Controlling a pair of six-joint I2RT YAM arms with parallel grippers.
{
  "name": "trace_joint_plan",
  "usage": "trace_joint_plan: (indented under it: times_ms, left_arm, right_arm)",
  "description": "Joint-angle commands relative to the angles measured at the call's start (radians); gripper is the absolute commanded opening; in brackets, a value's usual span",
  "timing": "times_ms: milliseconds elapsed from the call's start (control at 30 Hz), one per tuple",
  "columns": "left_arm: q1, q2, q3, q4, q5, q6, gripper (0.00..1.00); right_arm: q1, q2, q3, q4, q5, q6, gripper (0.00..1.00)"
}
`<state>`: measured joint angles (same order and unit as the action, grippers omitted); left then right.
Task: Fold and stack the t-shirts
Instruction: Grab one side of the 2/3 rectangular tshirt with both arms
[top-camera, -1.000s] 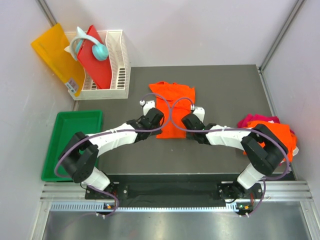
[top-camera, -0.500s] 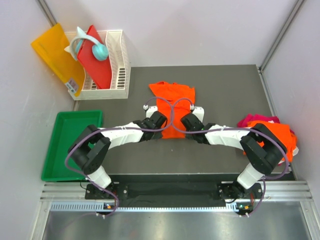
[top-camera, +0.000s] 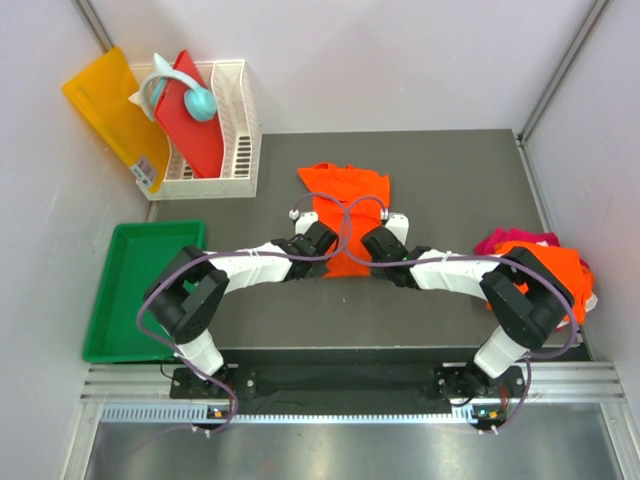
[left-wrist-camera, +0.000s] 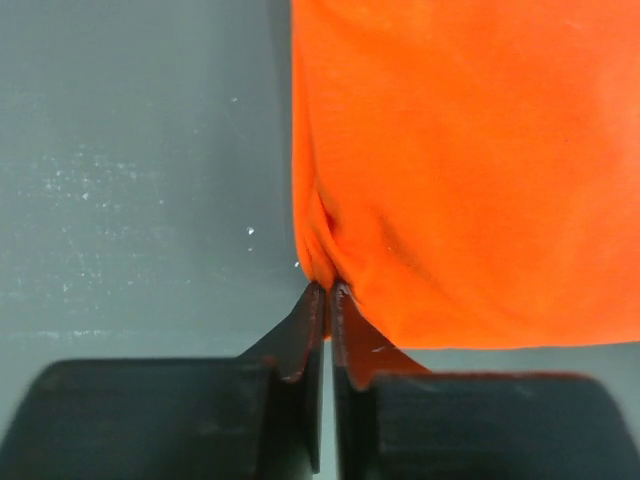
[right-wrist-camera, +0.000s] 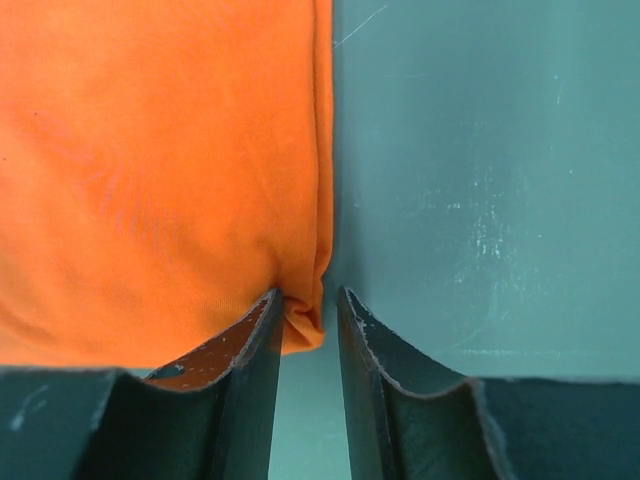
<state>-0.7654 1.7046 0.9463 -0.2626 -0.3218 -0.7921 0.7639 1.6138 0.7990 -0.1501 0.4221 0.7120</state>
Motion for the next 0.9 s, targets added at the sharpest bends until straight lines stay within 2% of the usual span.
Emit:
trace_joint_plan:
  times_ms: [0, 67, 100, 567, 867]
  left_arm:
    - [0.006, 0.052, -0.018, -0.056, 0.024, -0.016, 0.00]
    - [0.006, 0.046, -0.020, -0.061, 0.017, -0.016, 0.00]
    - [0.006, 0.043, -0.021, -0.063, 0.015, -0.016, 0.00]
    - [0.000, -0.126, -0.150, -0.063, -0.010, -0.045, 0.00]
    - [-0.092, -0.224, -0.253, -0.067, 0.001, -0.117, 0.00]
  right_arm:
    - [0.014, 0.026, -0.061, -0.118, -0.032, 0.018, 0.26]
    - [0.014, 0.024, -0.075, -0.117, -0.036, 0.023, 0.17]
    - [0.014, 0.023, -0.078, -0.114, -0.037, 0.026, 0.00]
    - [0.035, -0.051, -0.170, -0.134, -0.028, 0.104, 0.00]
    - [0.173, -0.138, -0.247, -0.197, -0.022, 0.224, 0.00]
